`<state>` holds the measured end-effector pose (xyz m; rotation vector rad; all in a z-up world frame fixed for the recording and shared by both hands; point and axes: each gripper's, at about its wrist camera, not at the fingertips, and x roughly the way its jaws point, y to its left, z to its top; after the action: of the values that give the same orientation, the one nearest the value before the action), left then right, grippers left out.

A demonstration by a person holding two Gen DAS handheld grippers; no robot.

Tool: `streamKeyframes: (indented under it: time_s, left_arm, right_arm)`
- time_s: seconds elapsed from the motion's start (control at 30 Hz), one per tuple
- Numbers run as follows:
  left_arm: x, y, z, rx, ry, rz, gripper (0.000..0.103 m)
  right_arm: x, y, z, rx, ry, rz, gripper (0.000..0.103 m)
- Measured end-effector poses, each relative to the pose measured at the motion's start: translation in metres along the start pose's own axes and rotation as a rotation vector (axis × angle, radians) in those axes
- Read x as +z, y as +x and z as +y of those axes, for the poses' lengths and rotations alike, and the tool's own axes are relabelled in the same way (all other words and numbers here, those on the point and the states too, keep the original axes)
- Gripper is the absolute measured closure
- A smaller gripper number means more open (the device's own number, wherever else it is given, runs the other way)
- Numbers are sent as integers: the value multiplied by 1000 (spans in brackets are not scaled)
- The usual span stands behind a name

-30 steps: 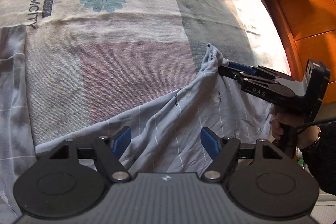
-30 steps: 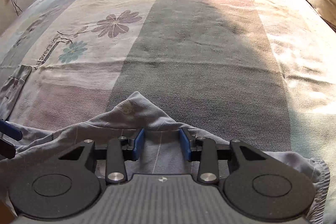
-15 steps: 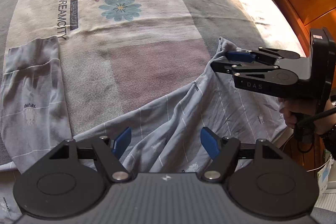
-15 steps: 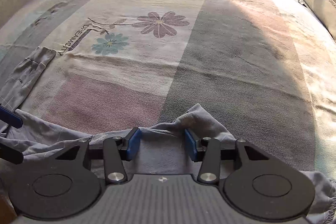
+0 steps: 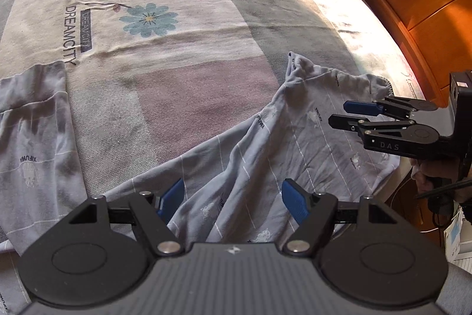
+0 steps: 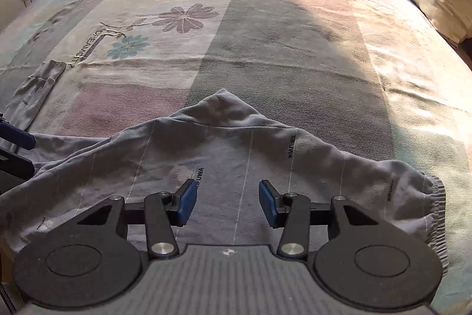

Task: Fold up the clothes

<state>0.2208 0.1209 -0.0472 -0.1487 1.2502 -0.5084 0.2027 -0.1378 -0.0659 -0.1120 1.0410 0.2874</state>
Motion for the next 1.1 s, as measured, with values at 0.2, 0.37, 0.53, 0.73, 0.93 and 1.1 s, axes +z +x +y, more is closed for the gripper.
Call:
streamKeyframes:
  time_s: [0.2, 0.37, 0.53, 0.73, 0.93, 1.1]
  left_arm:
    - [-12, -19, -10, 50, 7, -15, 30]
    - [-16, -8, -32, -50, 6, -18, 27]
    - [-30, 26, -39, -88, 1, 3, 28]
    - [-41, 35, -30, -95, 21, -32, 26]
    - [-55, 35, -39, -67, 84, -107, 20]
    - [-84, 20, -83, 54, 201, -288, 20]
  right_arm:
    - [-9, 2, 14, 84, -212, 2, 51]
    - [-21, 6, 5, 126, -260, 16, 42]
    - [-31, 9, 6, 141, -250, -43, 28]
    - [-39, 9, 9, 146, -316, -84, 19]
    - [-40, 0, 5, 136, -320, -102, 16]
    - [-83, -49, -1, 20, -269, -277, 10]
